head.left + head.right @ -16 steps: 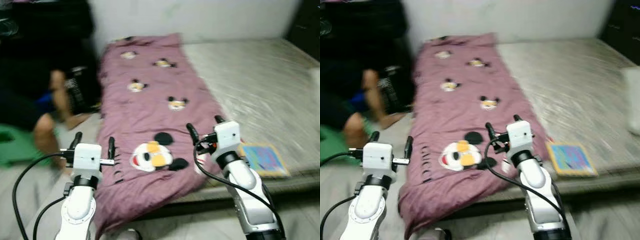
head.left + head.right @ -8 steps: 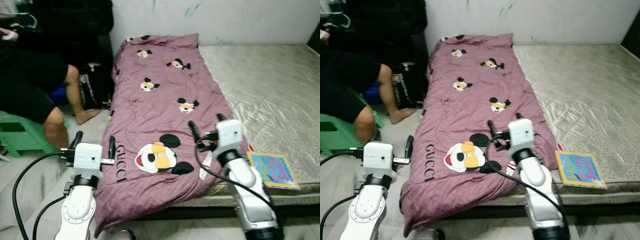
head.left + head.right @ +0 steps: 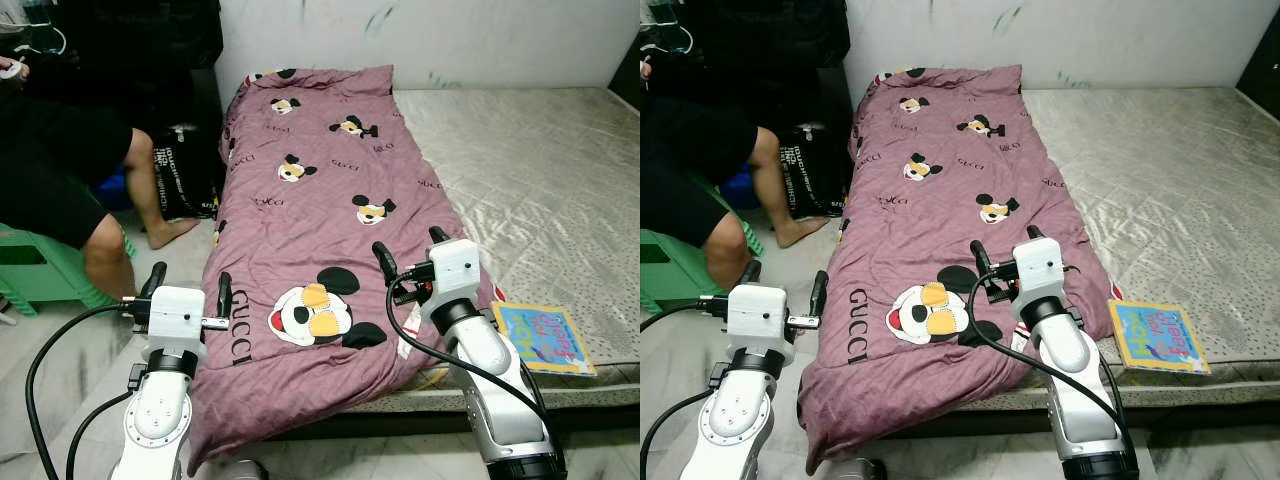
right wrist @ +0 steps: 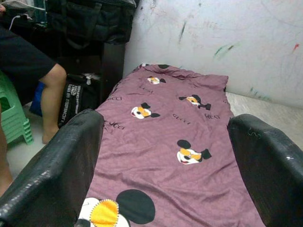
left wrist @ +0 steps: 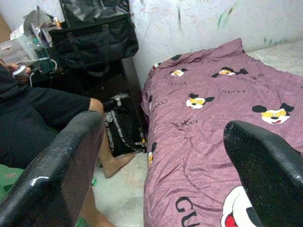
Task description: Clean up the room
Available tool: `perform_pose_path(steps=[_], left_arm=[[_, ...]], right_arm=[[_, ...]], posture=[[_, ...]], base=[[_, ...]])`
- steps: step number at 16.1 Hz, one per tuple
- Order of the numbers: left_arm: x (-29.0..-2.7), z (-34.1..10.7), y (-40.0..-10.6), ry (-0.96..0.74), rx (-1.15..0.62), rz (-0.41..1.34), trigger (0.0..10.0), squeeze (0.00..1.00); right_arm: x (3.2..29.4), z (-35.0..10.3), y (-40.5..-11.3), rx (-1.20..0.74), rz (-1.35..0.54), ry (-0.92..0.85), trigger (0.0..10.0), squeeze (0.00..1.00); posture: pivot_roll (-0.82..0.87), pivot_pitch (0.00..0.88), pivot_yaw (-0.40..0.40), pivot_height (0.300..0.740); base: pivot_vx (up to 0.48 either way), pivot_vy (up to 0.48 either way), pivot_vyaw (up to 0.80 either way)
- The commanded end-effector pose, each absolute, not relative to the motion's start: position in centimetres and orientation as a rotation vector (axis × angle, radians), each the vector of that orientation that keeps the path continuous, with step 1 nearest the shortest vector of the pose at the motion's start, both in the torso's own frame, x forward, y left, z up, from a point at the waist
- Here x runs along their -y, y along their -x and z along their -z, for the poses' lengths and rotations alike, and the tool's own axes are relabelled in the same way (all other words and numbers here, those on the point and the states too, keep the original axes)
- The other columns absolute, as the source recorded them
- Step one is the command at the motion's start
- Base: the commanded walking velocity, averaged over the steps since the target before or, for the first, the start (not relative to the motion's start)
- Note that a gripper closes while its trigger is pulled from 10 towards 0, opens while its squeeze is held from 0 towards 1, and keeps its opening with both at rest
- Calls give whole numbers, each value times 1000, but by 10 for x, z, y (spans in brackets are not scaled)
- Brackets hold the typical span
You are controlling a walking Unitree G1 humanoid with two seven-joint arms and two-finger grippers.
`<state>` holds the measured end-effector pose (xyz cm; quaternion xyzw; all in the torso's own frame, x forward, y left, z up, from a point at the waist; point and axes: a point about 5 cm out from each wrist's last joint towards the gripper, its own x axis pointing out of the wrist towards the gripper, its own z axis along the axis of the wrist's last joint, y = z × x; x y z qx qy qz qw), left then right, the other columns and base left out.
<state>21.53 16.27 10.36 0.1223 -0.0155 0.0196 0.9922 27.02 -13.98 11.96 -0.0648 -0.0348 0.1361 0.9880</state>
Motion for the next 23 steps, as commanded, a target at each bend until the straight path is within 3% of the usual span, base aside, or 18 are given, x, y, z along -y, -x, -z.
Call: perform_pose_path(steps=[1, 7, 17, 23], left_arm=[[-163, -104, -216, -248, 34, -33, 10000, 0], [-162, -107, -216, -237, 41, -34, 10000, 0], [-160, -107, -216, -229, 43, -27, 10000, 0], [-155, -112, -216, -191, 92, 24, 10000, 0]], right_arm=[[138, -121, -271, 76, -278, 130, 10000, 0], [138, -120, -271, 75, -281, 135, 10000, 0], [138, -119, -272, 70, -284, 141, 10000, 0], [138, -119, -273, 72, -283, 144, 10000, 0]], posture=[[-43, 6, -2, 740], [-42, 9, -5, 740], [-46, 9, -7, 740], [-50, 4, -6, 740]], base=[[0, 0, 0], [0, -40, 0], [0, -311, 0], [118, 0, 0]])
